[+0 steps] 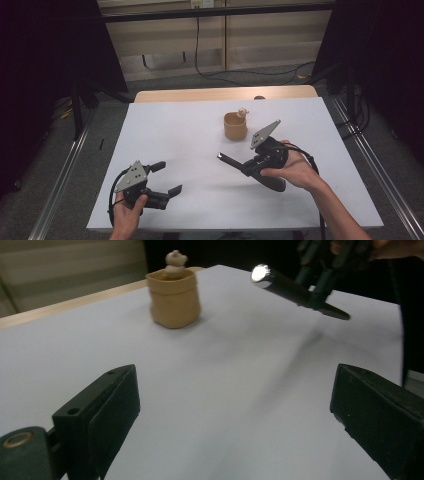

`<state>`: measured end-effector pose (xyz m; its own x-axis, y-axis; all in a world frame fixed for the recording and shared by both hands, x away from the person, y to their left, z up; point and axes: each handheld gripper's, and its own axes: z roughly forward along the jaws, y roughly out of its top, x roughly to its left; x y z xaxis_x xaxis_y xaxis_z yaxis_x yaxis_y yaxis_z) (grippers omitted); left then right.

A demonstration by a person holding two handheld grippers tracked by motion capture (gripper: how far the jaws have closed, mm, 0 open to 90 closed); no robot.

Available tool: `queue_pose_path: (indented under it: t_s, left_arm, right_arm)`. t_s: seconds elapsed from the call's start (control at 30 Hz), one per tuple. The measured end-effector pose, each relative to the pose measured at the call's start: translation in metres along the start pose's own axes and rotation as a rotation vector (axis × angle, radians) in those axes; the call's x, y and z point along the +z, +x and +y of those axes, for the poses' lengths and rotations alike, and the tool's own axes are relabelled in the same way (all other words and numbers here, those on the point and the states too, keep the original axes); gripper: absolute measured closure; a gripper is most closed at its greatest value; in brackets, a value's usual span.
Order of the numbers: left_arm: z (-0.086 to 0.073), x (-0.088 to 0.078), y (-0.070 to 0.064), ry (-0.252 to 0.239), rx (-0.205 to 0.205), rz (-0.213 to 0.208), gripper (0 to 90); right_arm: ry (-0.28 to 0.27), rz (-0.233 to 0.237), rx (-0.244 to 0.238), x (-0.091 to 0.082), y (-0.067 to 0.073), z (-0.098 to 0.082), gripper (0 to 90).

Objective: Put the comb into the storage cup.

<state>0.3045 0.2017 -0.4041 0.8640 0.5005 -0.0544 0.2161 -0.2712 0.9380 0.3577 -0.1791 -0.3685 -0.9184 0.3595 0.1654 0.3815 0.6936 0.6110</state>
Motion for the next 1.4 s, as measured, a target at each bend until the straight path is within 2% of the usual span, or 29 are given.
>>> queue_pose_path:
  t_s: [0.07, 0.13, 0.23, 0.33, 0.43, 0.53, 0.6, 0.67, 0.7, 0.77, 0.8, 0.87, 1.0, 1.03, 1.07, 1.13, 1.23, 1.3, 1.4]
  left_arm:
    - [0.003, 0.001, -0.003, 0.013, 0.013, -0.029, 6.4]
    - [0.004, 0.001, -0.004, 0.011, 0.033, -0.089, 6.3]
    - [0.007, 0.005, -0.007, 0.056, 0.04, -0.145, 3.9]
    - [0.013, 0.009, -0.009, 0.109, 0.063, -0.155, 2.9]
    - [0.02, 0.013, -0.01, 0.119, 0.066, -0.165, 2.9]
    - [0.025, 0.019, -0.009, 0.148, 0.092, -0.152, 3.3]
    - [0.028, 0.023, -0.009, 0.173, 0.08, -0.146, 3.6]
    - [0.03, 0.027, -0.01, 0.199, 0.052, -0.138, 3.9]
    - [0.032, 0.029, -0.01, 0.206, 0.054, -0.13, 4.4]
    - [0.034, 0.033, -0.012, 0.217, 0.053, -0.145, 5.9]
    - [0.035, 0.035, -0.012, 0.227, 0.06, -0.151, 5.9]
    - [0.039, 0.039, -0.014, 0.26, 0.098, -0.156, 6.0]
    - [0.047, 0.045, -0.018, 0.292, 0.156, -0.151, 6.6]
    - [0.05, 0.046, -0.019, 0.291, 0.163, -0.161, 7.1]
    - [0.053, 0.047, -0.02, 0.31, 0.181, -0.167, 9.3]
    - [0.055, 0.05, -0.021, 0.336, 0.203, -0.15, 10.3]
    - [0.057, 0.055, -0.02, 0.385, 0.202, -0.203, 10.8]
    - [0.057, 0.058, -0.021, 0.406, 0.219, -0.21, 10.3]
    - [0.057, 0.063, -0.02, 0.441, 0.219, -0.21, 10.5]
  right_arm:
    - [0.005, 0.009, -0.014, 0.001, 0.002, 0.001, 72.9]
    - [-0.007, -0.002, -0.036, 0.001, 0.005, 0.003, 73.0]
    - [-0.012, -0.001, -0.051, 0.001, 0.009, 0.006, 73.0]
    - [0.005, 0.004, -0.055, 0.004, 0.012, 0.008, 73.0]
    - [0.03, 0.011, -0.064, 0.008, 0.015, 0.01, 73.0]
    - [0.046, 0.022, -0.077, 0.011, 0.017, 0.012, 73.0]
    - [0.054, 0.026, -0.082, 0.012, 0.018, 0.014, 73.0]
    - [0.059, 0.028, -0.086, 0.013, 0.019, 0.015, 73.0]
    - [0.061, 0.035, -0.09, 0.014, 0.019, 0.016, 73.0]
    - [0.068, 0.04, -0.09, 0.015, 0.02, 0.017, 73.0]
    - [0.073, 0.048, -0.094, 0.017, 0.02, 0.018, 73.0]
    - [0.09, 0.056, -0.1, 0.02, 0.021, 0.02, 73.0]
    - [0.11, 0.069, -0.119, 0.024, 0.024, 0.027, 73.0]
    - [0.114, 0.071, -0.123, 0.025, 0.025, 0.029, 73.0]
    - [0.122, 0.069, -0.129, 0.025, 0.025, 0.031, 73.0]
    - [0.143, 0.068, -0.135, 0.027, 0.026, 0.035, 73.0]
    - [0.168, 0.068, -0.15, 0.029, 0.027, 0.039, 73.0]
    - [0.187, 0.067, -0.148, 0.031, 0.027, 0.041, 73.0]
    - [0.222, 0.074, -0.153, 0.034, 0.026, 0.043, 73.0]
